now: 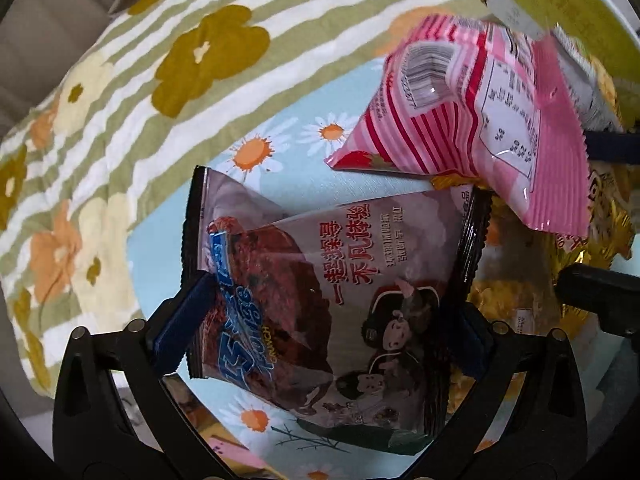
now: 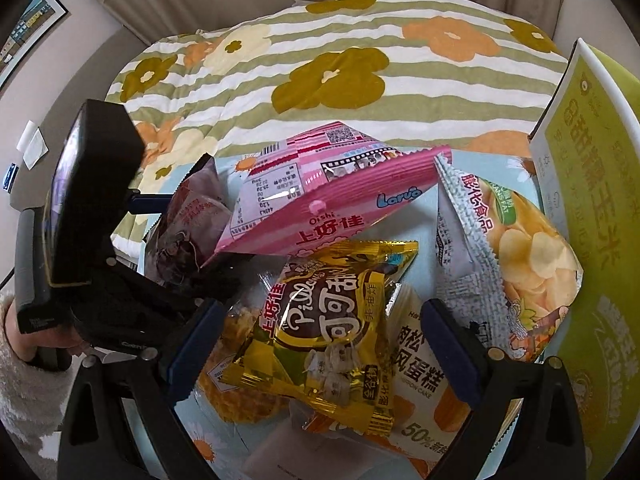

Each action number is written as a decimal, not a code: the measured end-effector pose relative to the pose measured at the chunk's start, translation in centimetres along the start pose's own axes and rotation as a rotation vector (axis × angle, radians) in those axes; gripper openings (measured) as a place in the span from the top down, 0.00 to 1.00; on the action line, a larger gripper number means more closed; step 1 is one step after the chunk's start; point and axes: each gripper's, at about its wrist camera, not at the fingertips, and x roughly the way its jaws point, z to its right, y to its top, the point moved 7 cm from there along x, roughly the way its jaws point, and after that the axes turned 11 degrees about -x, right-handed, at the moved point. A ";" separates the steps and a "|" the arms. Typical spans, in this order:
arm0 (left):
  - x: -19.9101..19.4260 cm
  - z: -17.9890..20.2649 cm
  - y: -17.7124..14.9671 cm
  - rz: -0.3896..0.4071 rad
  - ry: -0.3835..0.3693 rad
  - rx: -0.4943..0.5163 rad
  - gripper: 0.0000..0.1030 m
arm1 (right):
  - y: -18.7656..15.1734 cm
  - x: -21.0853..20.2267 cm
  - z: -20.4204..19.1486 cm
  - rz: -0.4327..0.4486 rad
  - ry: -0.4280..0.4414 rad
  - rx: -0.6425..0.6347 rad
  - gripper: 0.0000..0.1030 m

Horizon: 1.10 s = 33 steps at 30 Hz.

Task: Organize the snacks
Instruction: 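Grasp the purple chocolate packet with the left gripper while the right reaches the yellow packet, then grasp the yellow Pillow packet with the right gripper while the left lifts the purple packet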

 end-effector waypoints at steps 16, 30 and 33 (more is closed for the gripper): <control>-2.5 -1.0 -0.9 0.054 -0.039 -0.082 0.24 | 0.3 1.7 -0.4 -0.029 -0.087 -0.050 0.23; -6.6 -1.8 -1.8 0.130 -0.077 -0.176 0.25 | -0.1 -1.1 -1.3 0.044 -0.051 -0.038 0.43; -8.0 -1.6 -1.9 0.154 -0.084 -0.183 0.25 | -0.4 -3.0 -1.6 0.070 -0.048 -0.039 0.43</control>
